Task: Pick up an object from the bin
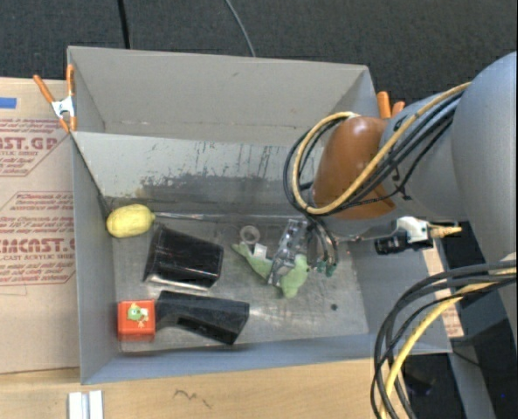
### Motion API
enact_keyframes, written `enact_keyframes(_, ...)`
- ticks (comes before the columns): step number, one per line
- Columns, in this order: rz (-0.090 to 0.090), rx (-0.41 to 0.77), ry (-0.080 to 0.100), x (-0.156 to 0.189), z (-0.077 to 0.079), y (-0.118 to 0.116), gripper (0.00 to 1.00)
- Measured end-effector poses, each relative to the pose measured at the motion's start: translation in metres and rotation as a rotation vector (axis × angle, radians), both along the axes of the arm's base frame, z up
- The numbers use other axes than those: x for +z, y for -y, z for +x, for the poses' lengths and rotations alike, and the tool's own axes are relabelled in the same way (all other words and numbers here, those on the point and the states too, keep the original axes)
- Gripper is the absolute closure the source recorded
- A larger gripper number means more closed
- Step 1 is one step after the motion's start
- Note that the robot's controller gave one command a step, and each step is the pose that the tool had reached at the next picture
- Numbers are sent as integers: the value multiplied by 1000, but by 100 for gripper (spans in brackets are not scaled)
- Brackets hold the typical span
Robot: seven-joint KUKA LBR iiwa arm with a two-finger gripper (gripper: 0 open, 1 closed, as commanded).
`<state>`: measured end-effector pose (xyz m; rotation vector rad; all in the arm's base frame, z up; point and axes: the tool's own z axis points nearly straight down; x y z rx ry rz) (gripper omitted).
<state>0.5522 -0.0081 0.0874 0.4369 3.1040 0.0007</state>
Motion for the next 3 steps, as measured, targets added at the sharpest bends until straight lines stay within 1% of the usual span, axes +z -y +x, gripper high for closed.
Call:
enact_keyframes(1,0,0,0,0,0,0,100)
enact_keyframes(2,0,0,-5,3,-1,0,100)
enact_keyframes(3,1,0,-8,14,-2,0,100)
